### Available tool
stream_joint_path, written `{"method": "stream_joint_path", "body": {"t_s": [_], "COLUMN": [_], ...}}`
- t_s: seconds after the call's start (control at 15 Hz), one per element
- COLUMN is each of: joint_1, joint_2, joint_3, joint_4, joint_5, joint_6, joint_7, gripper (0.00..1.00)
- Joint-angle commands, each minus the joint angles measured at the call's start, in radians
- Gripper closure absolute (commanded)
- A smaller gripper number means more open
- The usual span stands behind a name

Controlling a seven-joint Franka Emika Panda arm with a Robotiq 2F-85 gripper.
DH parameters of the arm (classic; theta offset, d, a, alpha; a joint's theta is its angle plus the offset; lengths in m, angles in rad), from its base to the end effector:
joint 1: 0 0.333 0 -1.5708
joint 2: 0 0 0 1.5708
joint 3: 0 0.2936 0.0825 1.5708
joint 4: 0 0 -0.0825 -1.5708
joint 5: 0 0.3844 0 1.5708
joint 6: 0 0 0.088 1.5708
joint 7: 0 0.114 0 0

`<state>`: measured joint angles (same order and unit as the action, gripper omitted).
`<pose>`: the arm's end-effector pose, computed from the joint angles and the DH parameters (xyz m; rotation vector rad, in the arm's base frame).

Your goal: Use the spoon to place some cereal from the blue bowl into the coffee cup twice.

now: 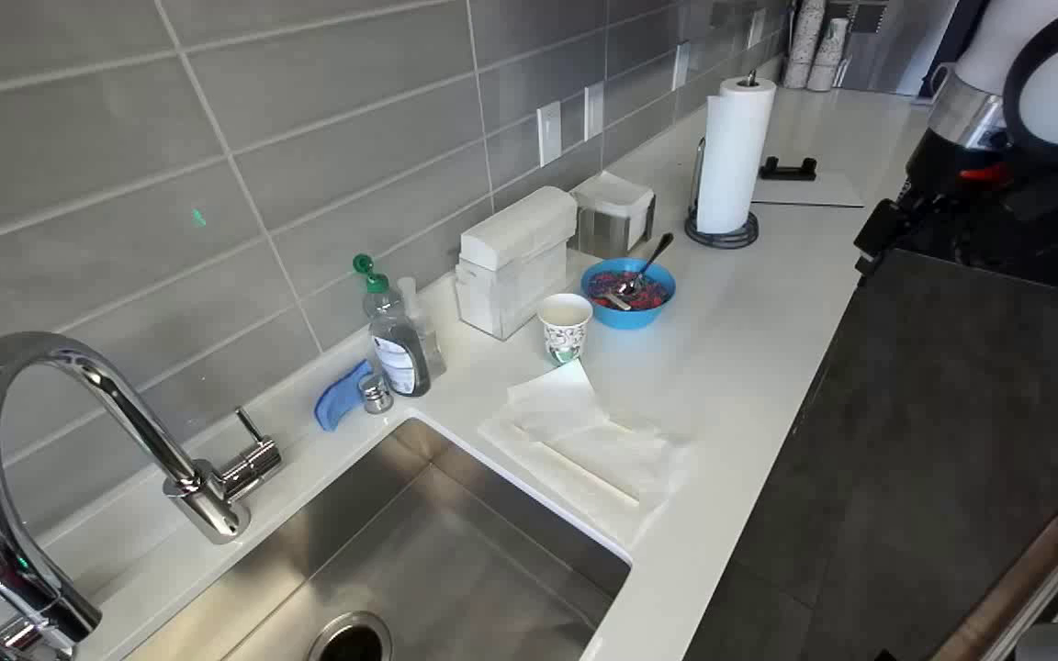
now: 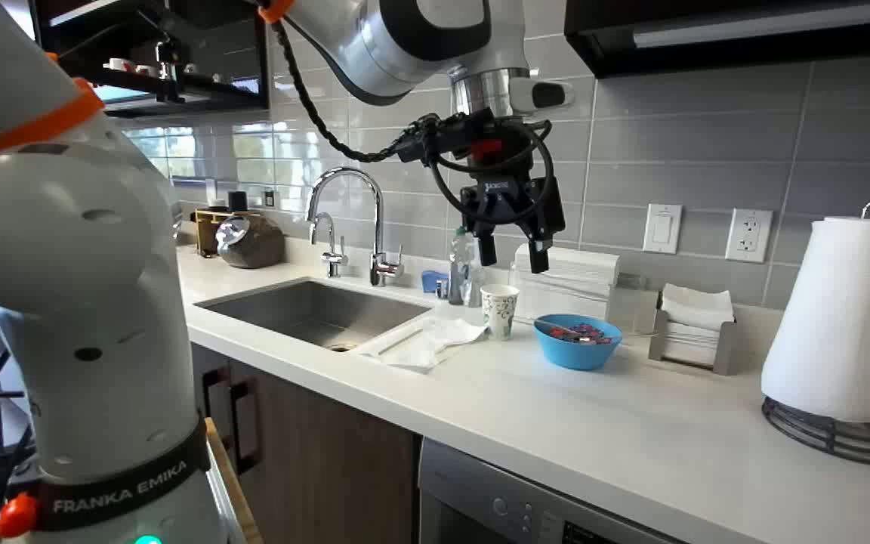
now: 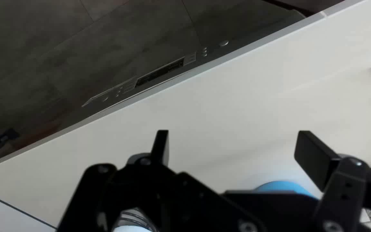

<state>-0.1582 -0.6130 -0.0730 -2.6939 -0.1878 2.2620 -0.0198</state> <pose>0.3708 -0.0914 0.4083 2.9940 -0.1426 0.2507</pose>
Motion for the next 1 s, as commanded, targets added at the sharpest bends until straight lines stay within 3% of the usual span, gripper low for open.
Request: {"method": "stream_joint_path", "body": {"t_s": [0.0, 0.47, 0.93], "joint_1": [0.002, 0.002, -0.047], "joint_2": [0.0, 0.0, 0.361], "joint_3": [-0.001, -0.001, 0.098], "joint_4": [0.002, 0.002, 0.216], "joint_5": [0.0, 0.0, 0.015], "joint_6": [-0.003, -0.003, 0.07], "joint_7": [0.001, 0.001, 0.426], "gripper": [0.0, 0.0, 0.0]}}
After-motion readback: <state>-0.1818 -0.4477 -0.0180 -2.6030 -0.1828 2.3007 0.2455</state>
